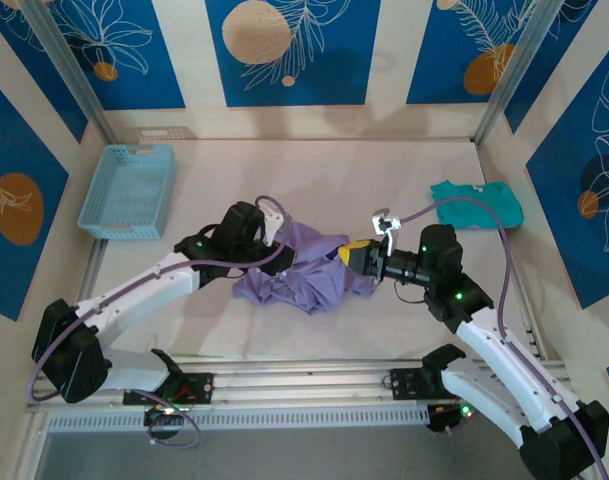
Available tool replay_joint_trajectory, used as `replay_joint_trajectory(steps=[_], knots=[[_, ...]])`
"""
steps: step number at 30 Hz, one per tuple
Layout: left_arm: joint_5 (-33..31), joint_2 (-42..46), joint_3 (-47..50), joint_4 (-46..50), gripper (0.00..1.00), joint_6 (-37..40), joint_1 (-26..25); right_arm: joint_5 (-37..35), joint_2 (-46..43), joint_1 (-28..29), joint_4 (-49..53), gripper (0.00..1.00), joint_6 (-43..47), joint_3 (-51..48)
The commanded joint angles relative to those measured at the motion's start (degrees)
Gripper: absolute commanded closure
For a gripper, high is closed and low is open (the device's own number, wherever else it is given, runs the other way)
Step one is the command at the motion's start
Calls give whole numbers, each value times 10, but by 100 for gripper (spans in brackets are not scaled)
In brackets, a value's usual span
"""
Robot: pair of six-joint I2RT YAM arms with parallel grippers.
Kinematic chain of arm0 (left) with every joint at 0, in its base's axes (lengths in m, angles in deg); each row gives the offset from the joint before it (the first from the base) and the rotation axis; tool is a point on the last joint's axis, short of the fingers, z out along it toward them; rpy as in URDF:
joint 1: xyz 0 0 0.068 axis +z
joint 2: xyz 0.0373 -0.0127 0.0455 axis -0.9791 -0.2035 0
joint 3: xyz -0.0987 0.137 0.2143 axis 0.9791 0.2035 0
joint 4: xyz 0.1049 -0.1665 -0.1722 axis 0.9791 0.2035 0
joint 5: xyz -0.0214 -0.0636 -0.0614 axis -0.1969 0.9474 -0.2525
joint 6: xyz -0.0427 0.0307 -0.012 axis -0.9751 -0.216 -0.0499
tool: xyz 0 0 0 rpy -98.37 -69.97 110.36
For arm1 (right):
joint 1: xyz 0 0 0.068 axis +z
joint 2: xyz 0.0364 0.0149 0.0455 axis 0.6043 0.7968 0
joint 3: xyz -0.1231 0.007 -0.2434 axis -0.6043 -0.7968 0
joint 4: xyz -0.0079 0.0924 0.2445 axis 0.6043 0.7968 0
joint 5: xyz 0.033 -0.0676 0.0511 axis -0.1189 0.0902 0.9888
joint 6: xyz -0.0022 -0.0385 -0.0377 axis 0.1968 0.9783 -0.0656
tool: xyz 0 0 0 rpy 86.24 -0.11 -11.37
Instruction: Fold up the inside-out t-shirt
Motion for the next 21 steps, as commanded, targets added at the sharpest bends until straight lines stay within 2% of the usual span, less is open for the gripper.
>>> replay_joint_trajectory(steps=[1,2,5,11,18,21], knots=[[82,0,8,-51,81,-24,6,8,-16,-6,12,100,10,-2],[86,0,10,-53,82,-25,6,8,-18,-7,12,100,9,-3],[69,3,10,-41,68,-15,6,7,-20,-9,12,100,8,-3],[42,17,27,-16,53,11,5,3,-20,-13,17,100,8,4],[68,17,39,-31,43,12,6,4,-17,-15,15,100,5,7],[66,10,38,-37,44,16,5,6,-17,-15,15,100,5,8]])
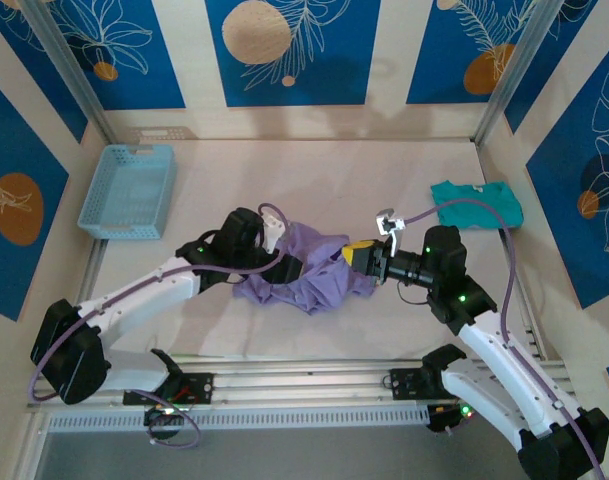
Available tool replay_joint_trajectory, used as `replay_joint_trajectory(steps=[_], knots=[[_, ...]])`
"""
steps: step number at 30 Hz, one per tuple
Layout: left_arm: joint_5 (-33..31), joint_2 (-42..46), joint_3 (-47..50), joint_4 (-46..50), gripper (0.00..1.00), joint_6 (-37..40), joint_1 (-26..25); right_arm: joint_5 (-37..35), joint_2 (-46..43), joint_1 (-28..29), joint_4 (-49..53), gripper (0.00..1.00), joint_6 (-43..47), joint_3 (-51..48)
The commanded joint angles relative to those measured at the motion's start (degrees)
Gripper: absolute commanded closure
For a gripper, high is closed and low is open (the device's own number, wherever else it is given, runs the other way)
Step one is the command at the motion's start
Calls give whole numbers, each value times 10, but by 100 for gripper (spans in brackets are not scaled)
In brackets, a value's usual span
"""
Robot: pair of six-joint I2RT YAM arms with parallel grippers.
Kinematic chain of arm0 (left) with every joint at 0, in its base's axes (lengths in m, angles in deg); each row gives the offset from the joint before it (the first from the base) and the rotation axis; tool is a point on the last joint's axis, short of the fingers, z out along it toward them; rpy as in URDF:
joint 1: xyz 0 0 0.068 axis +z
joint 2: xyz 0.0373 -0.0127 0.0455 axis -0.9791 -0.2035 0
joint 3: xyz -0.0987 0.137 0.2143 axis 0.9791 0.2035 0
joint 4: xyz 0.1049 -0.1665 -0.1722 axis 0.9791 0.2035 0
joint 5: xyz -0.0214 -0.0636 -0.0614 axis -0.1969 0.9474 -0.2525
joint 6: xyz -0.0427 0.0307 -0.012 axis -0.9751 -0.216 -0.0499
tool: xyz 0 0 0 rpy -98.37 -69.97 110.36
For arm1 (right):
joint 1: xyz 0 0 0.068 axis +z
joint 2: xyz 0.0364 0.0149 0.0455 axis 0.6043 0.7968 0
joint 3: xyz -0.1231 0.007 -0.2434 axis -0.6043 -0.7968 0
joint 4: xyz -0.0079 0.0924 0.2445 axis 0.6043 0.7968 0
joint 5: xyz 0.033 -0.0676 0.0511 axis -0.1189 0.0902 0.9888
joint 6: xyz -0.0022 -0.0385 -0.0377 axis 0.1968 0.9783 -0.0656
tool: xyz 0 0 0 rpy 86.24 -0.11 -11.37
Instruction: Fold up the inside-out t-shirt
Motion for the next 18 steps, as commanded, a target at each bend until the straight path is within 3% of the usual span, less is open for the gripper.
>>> replay_joint_trajectory(steps=[1,5,9,12,18], knots=[[14,-3,1,-11,45,9,5,7,-3,-4,2,100,5,9],[35,-26,-12,-25,59,10,5,10,-4,-4,0,100,0,7],[55,-29,-22,-45,82,-1,5,6,-9,-4,12,100,6,5],[109,4,-9,-95,96,-19,5,-24,-15,-5,50,100,45,1],[258,96,79,-273,100,-82,5,-72,-24,-22,101,100,97,-3]])
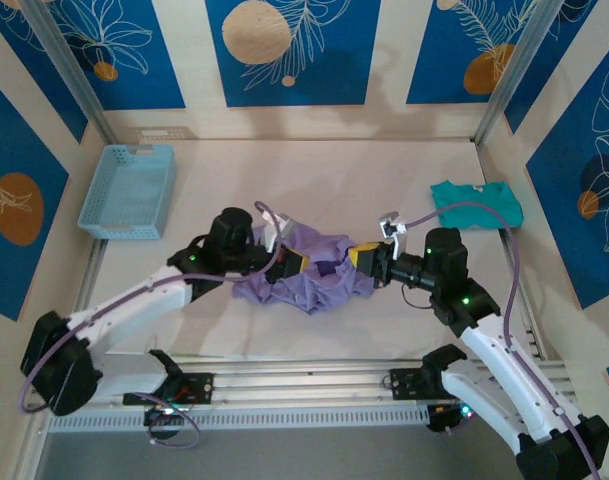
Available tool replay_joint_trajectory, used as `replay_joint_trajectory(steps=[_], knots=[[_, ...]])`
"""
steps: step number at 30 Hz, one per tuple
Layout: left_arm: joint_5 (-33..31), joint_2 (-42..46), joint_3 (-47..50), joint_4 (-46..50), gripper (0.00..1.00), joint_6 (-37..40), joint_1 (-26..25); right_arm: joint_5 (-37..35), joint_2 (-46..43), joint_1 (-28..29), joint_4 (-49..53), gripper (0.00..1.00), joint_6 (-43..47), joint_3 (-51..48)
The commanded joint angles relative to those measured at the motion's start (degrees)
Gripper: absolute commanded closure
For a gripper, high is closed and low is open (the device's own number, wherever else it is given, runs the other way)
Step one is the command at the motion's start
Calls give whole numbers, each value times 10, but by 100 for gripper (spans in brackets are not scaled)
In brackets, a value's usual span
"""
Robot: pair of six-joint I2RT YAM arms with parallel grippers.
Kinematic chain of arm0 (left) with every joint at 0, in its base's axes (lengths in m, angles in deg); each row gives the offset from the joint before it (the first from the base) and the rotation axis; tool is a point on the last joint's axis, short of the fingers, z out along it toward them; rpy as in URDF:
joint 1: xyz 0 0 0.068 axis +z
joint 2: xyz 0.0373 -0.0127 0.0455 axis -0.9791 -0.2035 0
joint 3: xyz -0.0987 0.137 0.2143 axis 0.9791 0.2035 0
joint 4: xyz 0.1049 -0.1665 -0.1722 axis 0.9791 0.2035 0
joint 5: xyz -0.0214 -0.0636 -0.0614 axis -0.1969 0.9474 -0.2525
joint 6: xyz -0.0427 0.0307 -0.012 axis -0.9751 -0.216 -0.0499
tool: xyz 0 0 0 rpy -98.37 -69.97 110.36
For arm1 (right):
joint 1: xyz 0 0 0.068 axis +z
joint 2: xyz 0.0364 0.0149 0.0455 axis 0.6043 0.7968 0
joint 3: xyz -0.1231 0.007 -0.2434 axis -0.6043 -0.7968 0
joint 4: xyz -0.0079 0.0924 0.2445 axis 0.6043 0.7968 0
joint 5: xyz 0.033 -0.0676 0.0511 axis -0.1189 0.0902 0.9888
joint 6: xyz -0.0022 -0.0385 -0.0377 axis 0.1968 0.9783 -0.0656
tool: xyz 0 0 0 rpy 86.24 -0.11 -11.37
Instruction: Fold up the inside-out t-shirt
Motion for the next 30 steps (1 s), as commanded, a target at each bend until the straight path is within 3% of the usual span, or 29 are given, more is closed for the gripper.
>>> replay_joint_trajectory(steps=[1,8,12,17,20,25,28,30], knots=[[120,44,39,-130,100,-47,3,-28,-6,-9,32,100,31,-4],[193,67,73,-233,100,-105,2,-89,51,-14,106,97,-41,36],[174,73,68,-229,99,-101,3,-95,92,-12,198,85,-34,82],[111,69,51,-158,100,-70,3,-126,-5,3,219,64,18,80],[86,64,46,-144,100,-69,3,-81,-64,10,185,58,34,64],[85,54,43,-151,100,-77,3,51,-92,51,95,60,53,26],[95,54,45,-157,100,-77,3,65,-65,97,57,66,59,23],[105,56,49,-164,100,-78,2,33,-30,132,38,70,58,29]])
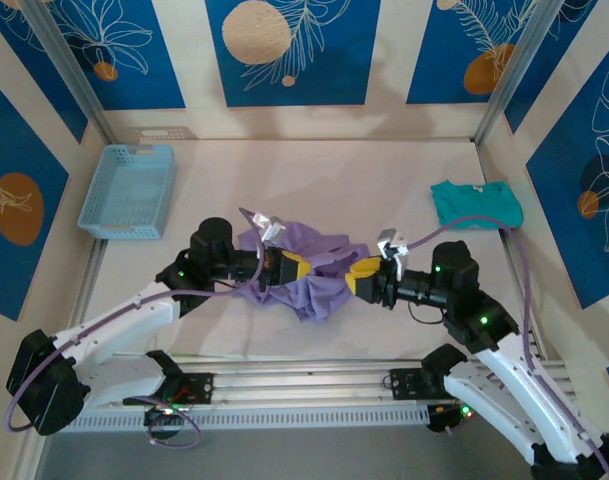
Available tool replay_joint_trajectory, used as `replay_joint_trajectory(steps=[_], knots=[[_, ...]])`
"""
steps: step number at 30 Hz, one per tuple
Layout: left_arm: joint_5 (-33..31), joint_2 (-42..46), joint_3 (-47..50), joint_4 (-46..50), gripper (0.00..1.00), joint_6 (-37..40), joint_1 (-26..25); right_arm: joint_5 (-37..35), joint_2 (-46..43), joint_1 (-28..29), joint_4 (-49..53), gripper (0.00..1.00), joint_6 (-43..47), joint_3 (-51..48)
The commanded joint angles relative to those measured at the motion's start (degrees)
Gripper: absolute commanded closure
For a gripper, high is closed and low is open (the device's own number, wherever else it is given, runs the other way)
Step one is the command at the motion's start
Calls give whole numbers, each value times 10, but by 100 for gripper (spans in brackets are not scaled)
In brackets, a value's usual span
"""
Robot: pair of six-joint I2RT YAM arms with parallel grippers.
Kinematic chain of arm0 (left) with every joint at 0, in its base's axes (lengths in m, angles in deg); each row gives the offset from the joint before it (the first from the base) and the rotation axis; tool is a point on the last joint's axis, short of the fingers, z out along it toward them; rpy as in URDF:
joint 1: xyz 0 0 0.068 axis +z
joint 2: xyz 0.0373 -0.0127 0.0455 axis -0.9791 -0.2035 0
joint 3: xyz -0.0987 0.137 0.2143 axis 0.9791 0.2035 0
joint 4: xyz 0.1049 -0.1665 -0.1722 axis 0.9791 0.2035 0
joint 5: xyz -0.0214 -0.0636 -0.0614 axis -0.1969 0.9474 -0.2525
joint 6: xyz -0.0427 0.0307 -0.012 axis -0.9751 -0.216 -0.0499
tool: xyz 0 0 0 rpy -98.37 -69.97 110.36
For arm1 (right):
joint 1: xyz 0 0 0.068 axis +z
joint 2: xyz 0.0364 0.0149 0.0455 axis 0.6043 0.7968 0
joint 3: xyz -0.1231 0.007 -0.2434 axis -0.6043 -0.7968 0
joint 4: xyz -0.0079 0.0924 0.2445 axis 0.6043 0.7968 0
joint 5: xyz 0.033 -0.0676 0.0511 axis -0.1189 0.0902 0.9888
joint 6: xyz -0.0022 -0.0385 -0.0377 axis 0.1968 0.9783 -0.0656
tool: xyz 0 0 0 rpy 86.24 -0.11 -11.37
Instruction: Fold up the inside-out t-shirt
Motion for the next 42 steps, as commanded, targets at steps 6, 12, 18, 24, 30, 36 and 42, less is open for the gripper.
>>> replay_joint_trajectory(steps=[6,12,18,24,30,36,42], knots=[[20,2,-13,-11,99,8,1,1,105,50,-157,73,-28,-14],[25,4,-12,-9,99,7,2,-21,114,39,-217,62,-59,-26],[36,0,-12,1,94,18,1,13,134,30,-258,62,-87,-13],[40,-2,-12,4,90,27,1,36,157,29,-260,84,-99,5],[10,-4,-22,70,78,74,0,23,153,28,-229,100,-118,23],[-65,4,-45,169,73,140,-7,7,154,38,-182,100,-151,42],[-61,1,-48,151,75,130,-9,-18,153,45,-166,100,-169,45]])
